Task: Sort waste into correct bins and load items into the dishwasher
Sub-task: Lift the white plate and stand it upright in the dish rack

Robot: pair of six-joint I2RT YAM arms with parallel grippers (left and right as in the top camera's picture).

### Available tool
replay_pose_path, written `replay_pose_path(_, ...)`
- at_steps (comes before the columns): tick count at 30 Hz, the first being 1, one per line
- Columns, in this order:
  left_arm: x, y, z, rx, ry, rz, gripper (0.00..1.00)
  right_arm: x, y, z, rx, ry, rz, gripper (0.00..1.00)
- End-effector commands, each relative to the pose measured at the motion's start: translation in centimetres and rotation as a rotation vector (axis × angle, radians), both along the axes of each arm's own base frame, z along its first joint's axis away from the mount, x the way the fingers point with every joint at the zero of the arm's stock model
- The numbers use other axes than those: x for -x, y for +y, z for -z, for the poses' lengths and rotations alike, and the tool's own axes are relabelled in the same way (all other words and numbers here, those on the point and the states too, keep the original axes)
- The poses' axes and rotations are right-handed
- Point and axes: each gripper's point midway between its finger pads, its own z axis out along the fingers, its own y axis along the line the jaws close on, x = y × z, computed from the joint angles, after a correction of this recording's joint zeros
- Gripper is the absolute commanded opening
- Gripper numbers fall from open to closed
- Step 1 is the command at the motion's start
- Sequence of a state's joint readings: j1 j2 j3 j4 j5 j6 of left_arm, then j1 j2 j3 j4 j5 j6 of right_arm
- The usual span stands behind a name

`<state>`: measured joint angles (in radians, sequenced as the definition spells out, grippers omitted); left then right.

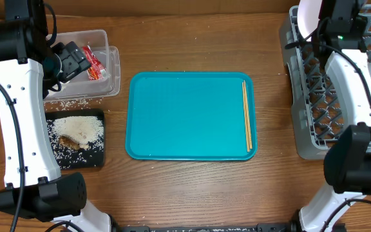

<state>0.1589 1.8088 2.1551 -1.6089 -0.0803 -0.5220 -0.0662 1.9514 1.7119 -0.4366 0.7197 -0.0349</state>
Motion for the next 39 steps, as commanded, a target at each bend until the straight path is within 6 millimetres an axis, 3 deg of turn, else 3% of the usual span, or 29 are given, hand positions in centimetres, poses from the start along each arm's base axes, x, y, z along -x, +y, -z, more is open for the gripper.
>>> replay_pose_path(1,-0.2,0.1,0.1,-0.005,0.003,-0.009,1.00,-0.7,-0.9,1.4,0.105,0.094,-0.009,0.04)
replay_pose_path(7,-0.2,0.1,0.1,-0.005,0.003,-0.009,1.00,-1.2,-1.0,4.8,0.120,0.177,-0.012,0.05)
replay_pose_path(11,-0.2,0.1,0.1,-0.005,0.003,-0.009,1.00,-1.3,-0.7,4.5,0.102,0.144,0.002,0.16)
replay_pose_path(13,-0.2,0.1,0.1,-0.005,0.003,-0.009,1.00,-1.3,-0.2,4.0,0.093,0.119,0.005,0.17)
replay_pose_path(17,-0.2,0.1,0.1,-0.005,0.003,-0.009,1.00,-1.3,1.5,1.3,0.093,0.059,-0.021,0.29)
replay_pose_path(20,-0.2,0.1,0.1,-0.005,0.003,-0.009,1.00,-0.9,2.9,-2.2,0.075,-0.029,-0.030,0.30)
replay_pose_path(22,-0.2,0.1,0.1,-0.005,0.003,-0.009,1.00,0.1,4.2,-5.7,0.050,-0.117,-0.039,0.34)
replay_pose_path(25,-0.2,0.1,0.1,-0.005,0.003,-0.009,1.00,1.4,5.3,-9.2,0.036,-0.195,-0.054,0.38)
replay_pose_path(27,-0.1,0.1,0.1,-0.005,0.003,-0.009,1.00,2.2,5.2,-11.1,0.033,-0.240,-0.050,0.38)
replay_pose_path(29,-0.2,0.1,0.1,-0.005,0.003,-0.009,1.00,2.8,3.6,-11.9,0.020,-0.277,-0.011,0.25)
replay_pose_path(31,-0.2,0.1,0.1,-0.005,0.003,-0.009,1.00,3.3,1.8,-11.6,-0.006,-0.287,0.033,0.04)
replay_pose_path(34,-0.2,0.1,0.1,-0.005,0.003,-0.009,1.00,3.3,-0.6,-8.6,-0.200,-0.277,0.012,0.04)
replay_pose_path(36,-0.2,0.1,0.1,-0.005,0.003,-0.009,1.00,3.3,-1.8,-6.8,-0.417,-0.309,-0.023,0.04)
replay_pose_path(39,-0.2,0.1,0.1,-0.005,0.003,-0.009,1.00,2.6,-2.3,-6.2,-0.748,-0.379,-0.180,0.04)
